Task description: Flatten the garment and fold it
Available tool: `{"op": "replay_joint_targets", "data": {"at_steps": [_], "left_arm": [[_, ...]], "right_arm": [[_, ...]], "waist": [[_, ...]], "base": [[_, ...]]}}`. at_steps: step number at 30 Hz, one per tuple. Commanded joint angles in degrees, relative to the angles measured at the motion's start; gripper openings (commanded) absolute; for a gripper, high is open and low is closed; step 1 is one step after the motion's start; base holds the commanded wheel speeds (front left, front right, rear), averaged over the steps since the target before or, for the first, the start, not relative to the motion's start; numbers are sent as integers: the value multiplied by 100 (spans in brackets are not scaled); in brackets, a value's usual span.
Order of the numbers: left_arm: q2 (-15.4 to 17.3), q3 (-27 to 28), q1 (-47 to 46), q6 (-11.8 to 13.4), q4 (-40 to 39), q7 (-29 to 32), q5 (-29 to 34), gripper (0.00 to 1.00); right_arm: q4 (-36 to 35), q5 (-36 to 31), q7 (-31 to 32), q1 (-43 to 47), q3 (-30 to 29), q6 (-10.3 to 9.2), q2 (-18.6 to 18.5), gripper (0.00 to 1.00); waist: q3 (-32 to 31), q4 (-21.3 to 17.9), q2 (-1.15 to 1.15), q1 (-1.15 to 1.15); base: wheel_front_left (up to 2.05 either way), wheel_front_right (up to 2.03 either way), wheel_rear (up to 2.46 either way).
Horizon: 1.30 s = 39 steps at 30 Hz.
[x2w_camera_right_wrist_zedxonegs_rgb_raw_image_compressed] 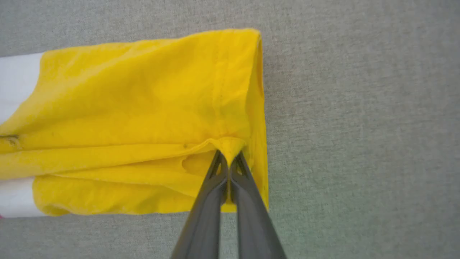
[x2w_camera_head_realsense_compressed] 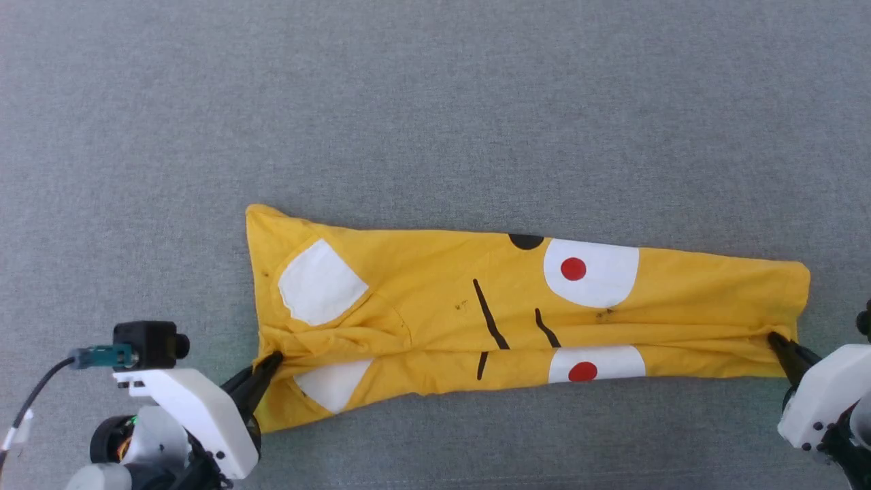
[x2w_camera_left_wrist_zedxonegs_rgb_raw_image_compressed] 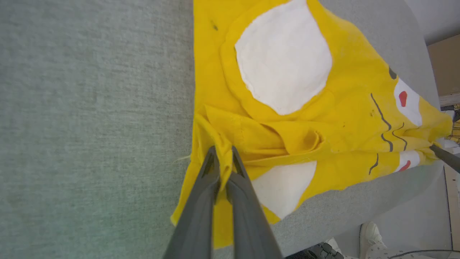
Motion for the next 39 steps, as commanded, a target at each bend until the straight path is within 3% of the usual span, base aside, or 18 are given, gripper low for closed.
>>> {"op": "replay_joint_targets", "data": {"at_steps": [1, 4, 6, 7, 8, 9, 10, 11, 12, 15, 17, 19, 24, 29, 34, 39], "left_arm": [[-7, -16, -91, 36, 71, 17, -11, 0], [-81, -97, -266, 63, 350, 70, -31, 0], [-122, -130, -402, 78, 541, 67, -28, 0], [-142, -145, -471, 84, 631, 68, -28, 0], [-156, -158, -544, 85, 715, 60, -22, 0], [-182, -157, -613, 94, 793, 39, -27, 0], [-201, -159, -673, 98, 863, 24, -31, 0], [-213, -163, -726, 94, 919, 6, -31, 3], [-240, -149, -774, 93, 959, -32, -48, 17], [-285, -128, -826, 89, 985, -65, -109, 42], [-278, -110, -796, 83, 905, -73, -137, 76], [-259, -71, -717, 85, 748, -111, -149, 100], [-224, 99, -426, 136, 115, -475, -11, 100], [-362, 329, -102, 224, -538, -1265, 297, 100], [-646, 525, 24, 313, -806, -2731, 1000, 100], [-852, 471, 77, 314, -597, -4194, 1775, 100]], "right_arm": [[45, -52, 12, -12, 15, -6, 0, 0], [246, -115, 1, -133, 74, -6, 41, 0], [372, -154, -5, -232, 133, -6, 62, 5], [438, -169, -9, -279, 161, -6, 72, 14], [501, -181, -19, -328, 180, -6, 82, 36], [554, -191, -30, -383, 188, -6, 96, 76], [600, -194, -42, -432, 187, -6, 115, 100], [627, -183, -58, -479, 200, -6, 134, 100], [641, -169, -89, -521, 201, -6, 149, 100], [628, -92, -119, -576, 184, -6, 174, 100], [547, -1, -70, -557, 149, -6, 166, 100], [395, 106, 52, -495, 103, -6, 145, 100], [-299, 442, 326, -211, -102, -6, 133, 100], [-1085, 480, 50, 60, -432, -6, 297, 100], [-1501, 228, -824, 134, -603, -6, 487, 100], [-1336, -13, -1420, 194, -553, -6, 611, 100]], "waist": [[9, -1, 0, 0], [30, -6, 0, 0], [38, -13, 0, 0], [44, -16, 0, 0], [50, -18, 0, 0], [55, -21, 0, 0], [59, -27, 0, 0], [62, -34, 0, 0], [65, -41, 0, 0], [59, -62, 0, 0], [45, -68, 0, 0], [24, -75, 0, 0], [-40, -71, 0, 0], [-93, -59, 0, 0], [-90, -48, 0, 0], [-91, -31, 0, 0]], "base": [[0, 0, 0], [0, 0, 0], [0, 0, 0], [0, 0, 0], [0, 0, 0], [0, 0, 0], [0, 0, 0], [0, 0, 0], [0, 0, 0], [0, 0, 0], [0, 0, 0], [0, 0, 0], [0, 0, 0], [0, 0, 0], [0, 0, 0], [0, 0, 0]]}}
